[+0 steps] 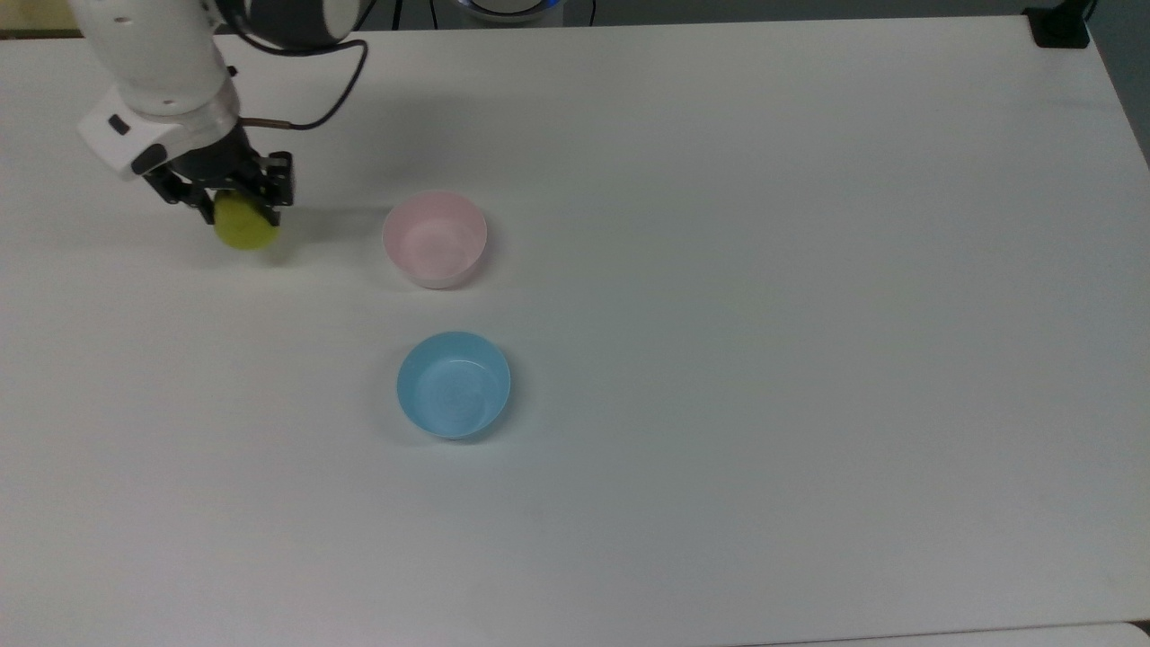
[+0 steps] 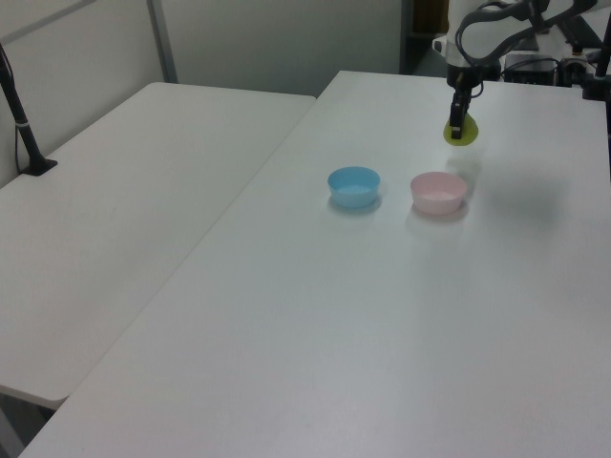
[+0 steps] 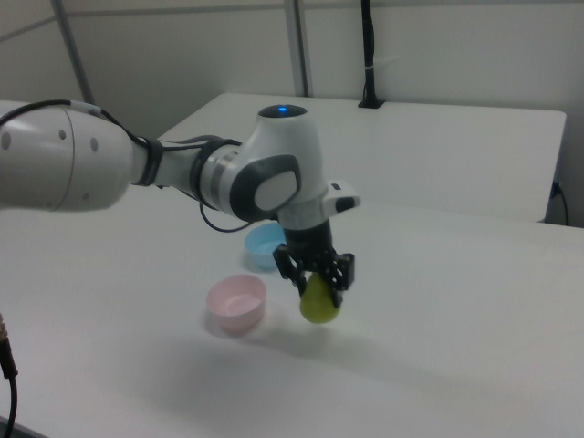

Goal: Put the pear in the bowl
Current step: 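Lift the pear and carry it over the pink bowl, then lower the pear into the pink bowl and open the gripper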

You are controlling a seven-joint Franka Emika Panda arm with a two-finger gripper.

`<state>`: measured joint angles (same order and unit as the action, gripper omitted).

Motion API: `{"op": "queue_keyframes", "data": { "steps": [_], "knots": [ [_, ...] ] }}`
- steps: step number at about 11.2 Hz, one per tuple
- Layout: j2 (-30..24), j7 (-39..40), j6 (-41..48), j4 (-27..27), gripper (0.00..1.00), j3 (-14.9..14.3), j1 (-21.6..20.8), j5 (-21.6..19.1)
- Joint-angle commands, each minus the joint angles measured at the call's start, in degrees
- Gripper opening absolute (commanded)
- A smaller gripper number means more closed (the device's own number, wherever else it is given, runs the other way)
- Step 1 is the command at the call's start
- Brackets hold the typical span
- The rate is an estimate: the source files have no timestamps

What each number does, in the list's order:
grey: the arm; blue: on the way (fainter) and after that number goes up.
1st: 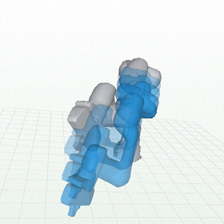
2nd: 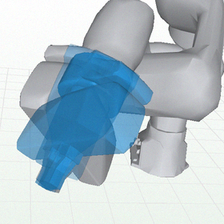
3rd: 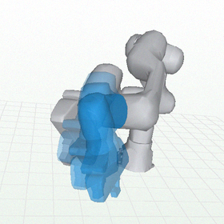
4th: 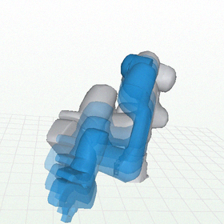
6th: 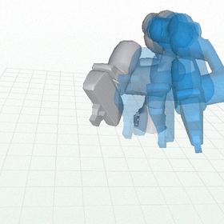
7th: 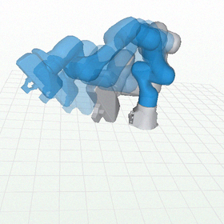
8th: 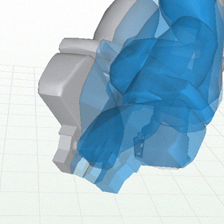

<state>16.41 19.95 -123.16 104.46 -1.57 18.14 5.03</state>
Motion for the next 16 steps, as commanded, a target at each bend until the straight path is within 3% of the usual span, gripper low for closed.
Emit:
{"op": "queue_keyframes", "data": {
  "steps": [1, 3, 6, 9, 13, 14, 16],
  "knots": [
    [-3.4, -8.8, 4.0, 1.4, 0.40, 2.4, -3.5, -0.3],
    [-3.9, -16.4, 5.3, 1.5, 0.41, 4.4, -6.8, -0.3],
    [-4.5, -22.5, 7.0, 1.9, 0.42, 8.4, -7.4, -0.2],
    [-3.6, -24.0, 5.8, 3.6, 0.44, 8.9, -9.7, 0.2],
    [-1.7, -24.0, 1.5, 5.1, 0.48, 8.9, -9.6, 0.5],
    [-1.4, -24.0, 1.3, 5.1, 0.56, 8.9, -9.6, 0.8],
    [-0.9, -24.0, 1.3, 5.0, 1.00, 8.9, -9.5, 1.0]
  ]
}}
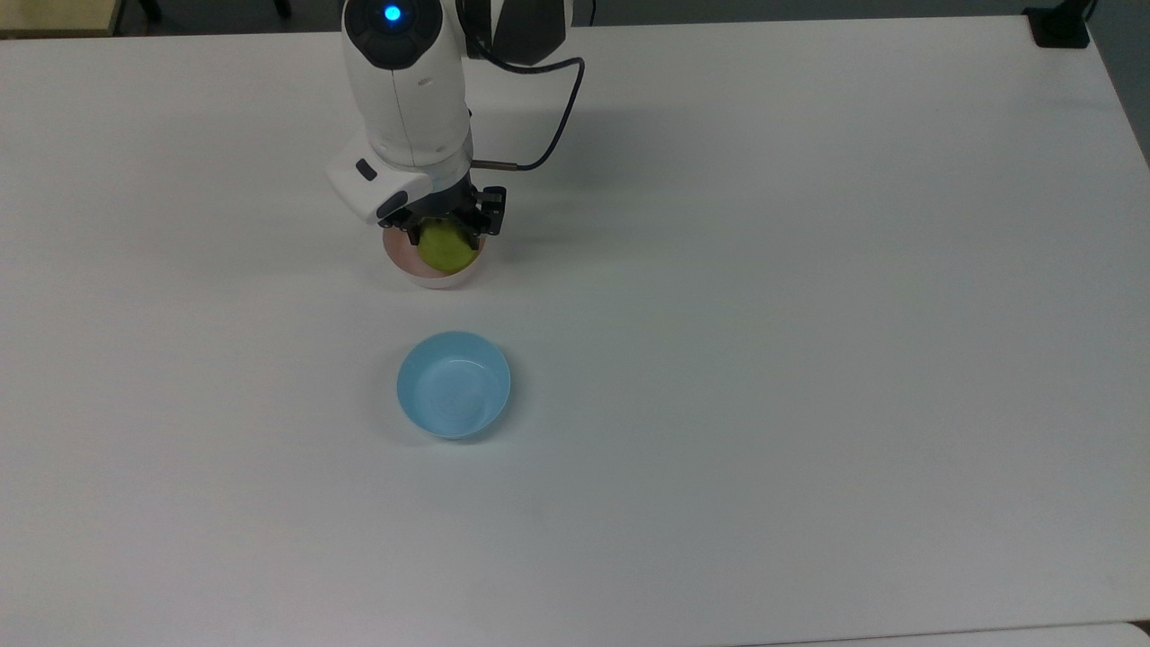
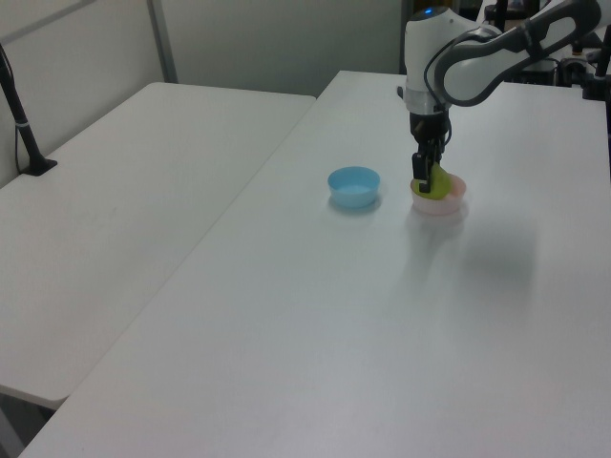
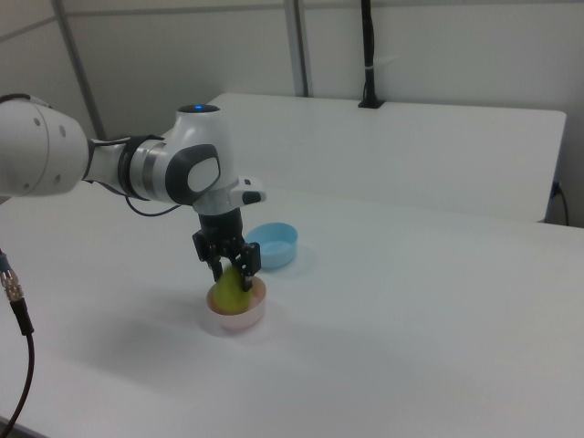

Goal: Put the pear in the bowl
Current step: 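Lower the pear into the pink bowl and open the gripper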

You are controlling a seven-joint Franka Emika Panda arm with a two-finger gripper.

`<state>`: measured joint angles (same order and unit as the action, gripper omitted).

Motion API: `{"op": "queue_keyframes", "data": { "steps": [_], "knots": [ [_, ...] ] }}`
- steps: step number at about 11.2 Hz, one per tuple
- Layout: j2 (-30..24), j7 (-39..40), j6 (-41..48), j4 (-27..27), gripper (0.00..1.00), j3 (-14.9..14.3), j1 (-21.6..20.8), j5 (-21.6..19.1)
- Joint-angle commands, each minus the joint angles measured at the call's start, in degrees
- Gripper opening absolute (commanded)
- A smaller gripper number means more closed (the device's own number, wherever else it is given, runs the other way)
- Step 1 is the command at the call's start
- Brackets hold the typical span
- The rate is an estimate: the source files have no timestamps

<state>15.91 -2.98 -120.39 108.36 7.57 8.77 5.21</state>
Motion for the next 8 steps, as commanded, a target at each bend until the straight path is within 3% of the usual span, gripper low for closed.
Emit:
{"op": "queue_keyframes", "data": {
  "steps": [1, 3, 6, 8],
  "knots": [
    [-0.6, -1.1, -1.3, 0.9, 1.00, -0.2, -0.2, 0.9],
    [-2.4, -1.1, -0.3, 0.4, 1.00, -0.2, -0.2, 0.8],
    [-4.6, -1.2, 8.0, -5.9, 1.00, -0.2, -0.8, -0.1],
    [-7.0, -1.3, 11.8, -8.6, 1.00, -0.3, -3.6, 0.0]
  ]
}}
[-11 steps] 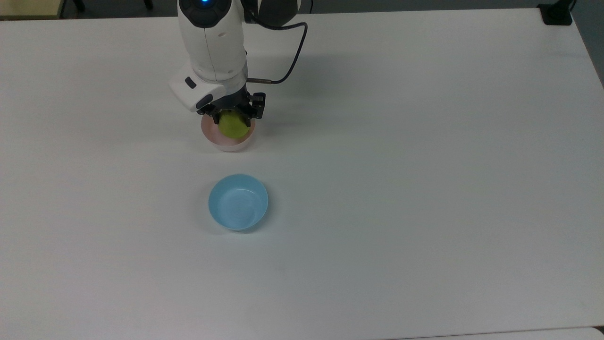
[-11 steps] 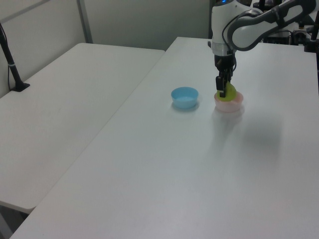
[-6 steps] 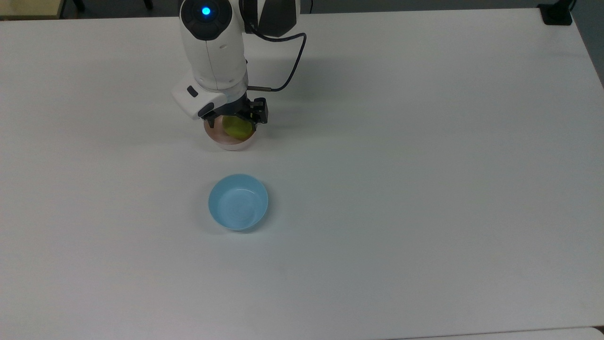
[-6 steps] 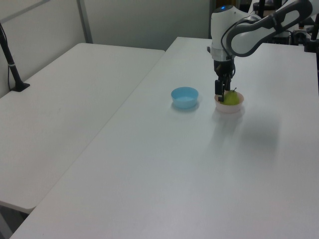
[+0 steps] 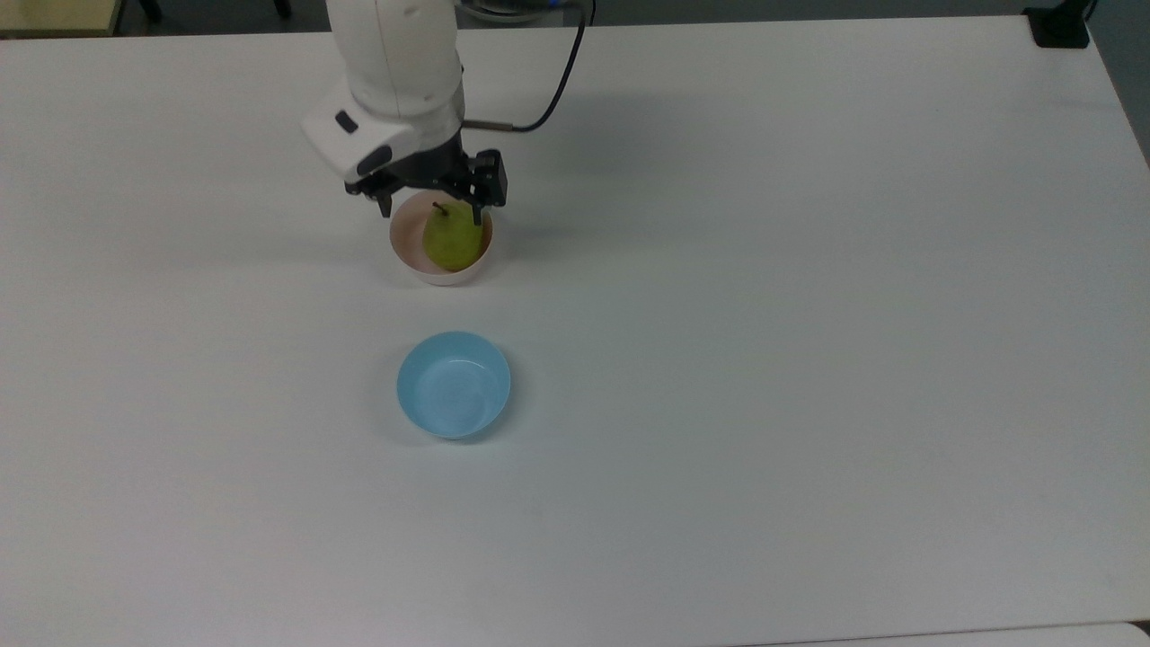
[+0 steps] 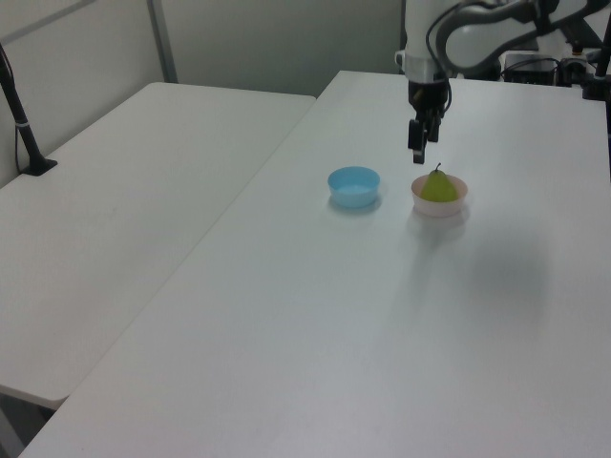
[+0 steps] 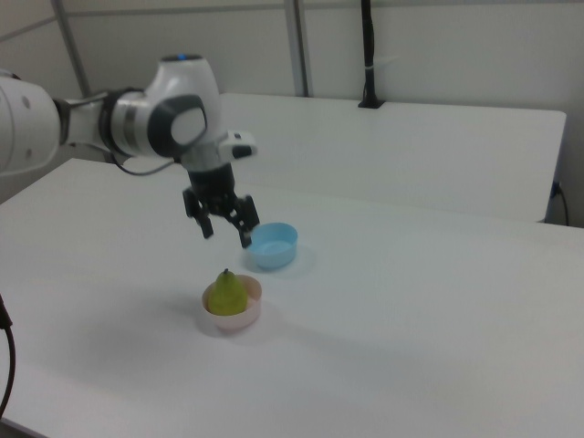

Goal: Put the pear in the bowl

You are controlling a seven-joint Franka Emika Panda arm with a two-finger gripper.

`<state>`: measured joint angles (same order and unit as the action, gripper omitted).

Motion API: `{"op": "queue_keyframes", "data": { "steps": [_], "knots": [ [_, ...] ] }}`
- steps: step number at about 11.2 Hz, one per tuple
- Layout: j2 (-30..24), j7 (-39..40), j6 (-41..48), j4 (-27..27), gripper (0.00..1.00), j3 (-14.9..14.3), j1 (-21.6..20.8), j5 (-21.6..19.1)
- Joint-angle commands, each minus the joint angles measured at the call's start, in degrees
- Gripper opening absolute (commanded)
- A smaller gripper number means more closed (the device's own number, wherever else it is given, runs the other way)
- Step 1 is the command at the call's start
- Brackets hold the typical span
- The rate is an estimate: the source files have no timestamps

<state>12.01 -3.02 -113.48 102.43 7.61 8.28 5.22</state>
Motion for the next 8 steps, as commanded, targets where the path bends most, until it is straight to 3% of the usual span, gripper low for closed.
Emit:
{"op": "queue_keyframes", "data": {
  "steps": [1, 4, 6, 8],
  "knots": [
    [-4.6, -1.2, 7.1, -3.8, 1.00, -0.4, -4.6, 0.0],
    [-7.1, -0.7, 16.7, -9.7, 1.00, -2.0, -8.6, 0.0],
    [-10.1, -0.9, 17.8, -9.8, 1.00, -5.8, -12.5, -0.9],
    [-12.3, -0.4, 21.6, -9.7, 1.00, -7.3, -13.8, -2.5]
  ]
}}
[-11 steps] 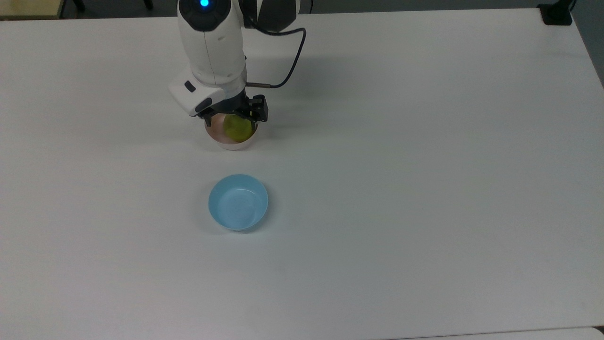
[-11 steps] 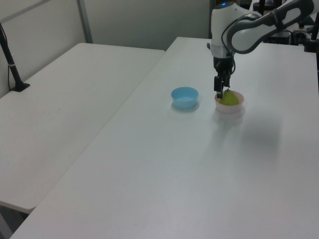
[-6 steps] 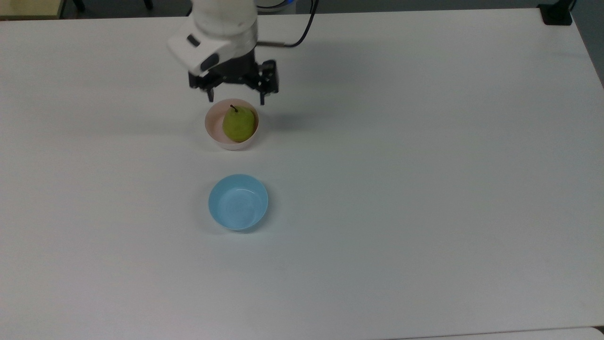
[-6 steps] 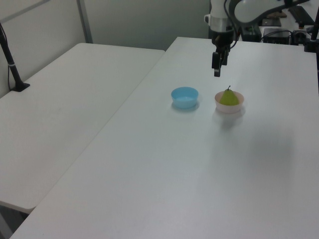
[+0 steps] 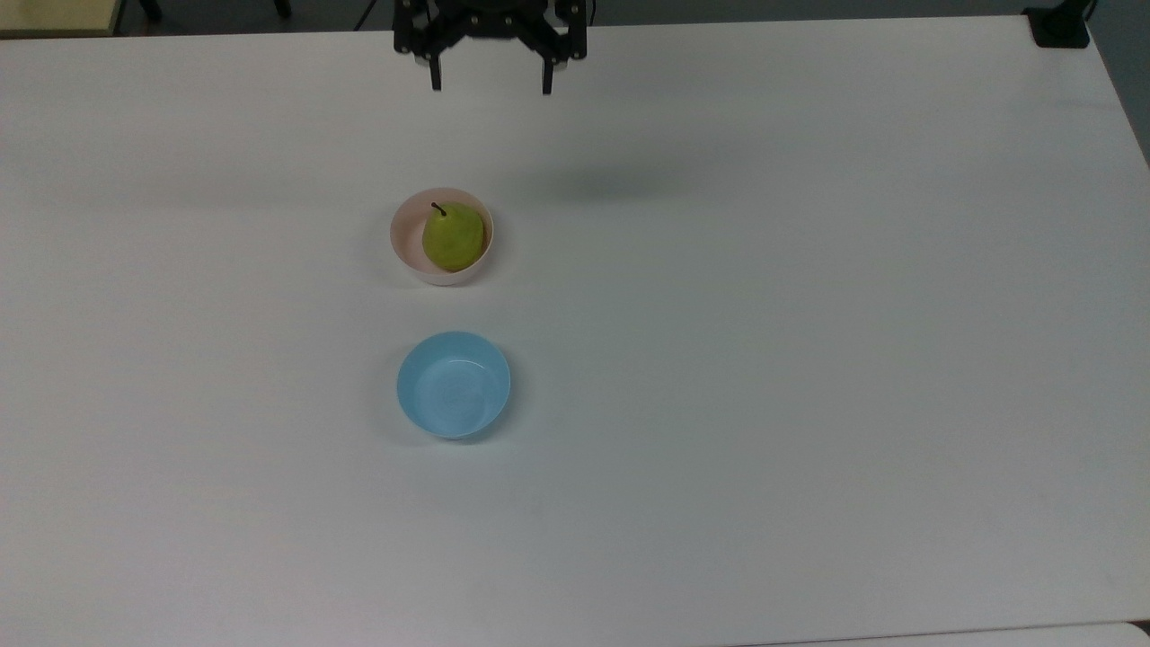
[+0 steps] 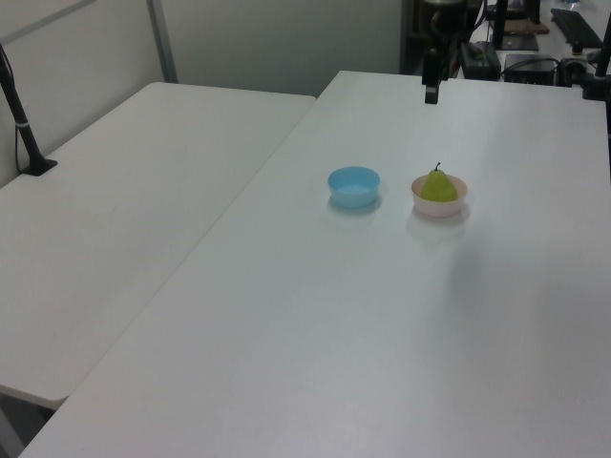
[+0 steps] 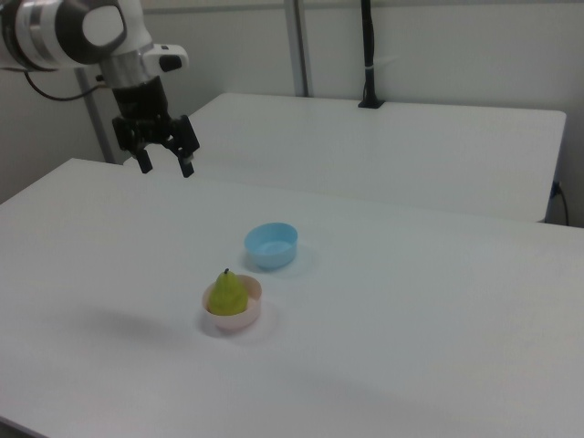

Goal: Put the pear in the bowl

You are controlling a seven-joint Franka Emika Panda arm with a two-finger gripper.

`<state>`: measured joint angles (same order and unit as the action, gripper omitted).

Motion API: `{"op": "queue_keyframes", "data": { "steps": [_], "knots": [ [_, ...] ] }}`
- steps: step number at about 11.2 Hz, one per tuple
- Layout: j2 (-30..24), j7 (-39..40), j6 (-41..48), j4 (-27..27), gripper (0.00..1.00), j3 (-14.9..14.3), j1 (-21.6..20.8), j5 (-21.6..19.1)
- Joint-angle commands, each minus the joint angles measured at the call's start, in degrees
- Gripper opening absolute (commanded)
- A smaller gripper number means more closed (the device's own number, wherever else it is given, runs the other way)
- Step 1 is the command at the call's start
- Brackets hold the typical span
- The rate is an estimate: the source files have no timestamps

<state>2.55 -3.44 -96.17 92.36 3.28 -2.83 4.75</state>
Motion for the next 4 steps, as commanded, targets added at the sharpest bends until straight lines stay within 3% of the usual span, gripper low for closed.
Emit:
{"op": "queue_keyframes", "data": {
  "steps": [1, 4],
  "knots": [
    [-3.4, -0.2, 4.7, 0.4, 1.00, -3.1, -2.6, -2.6],
    [-3.5, 0.0, 5.0, 0.3, 1.00, -3.1, -2.2, -2.6]
  ]
}}
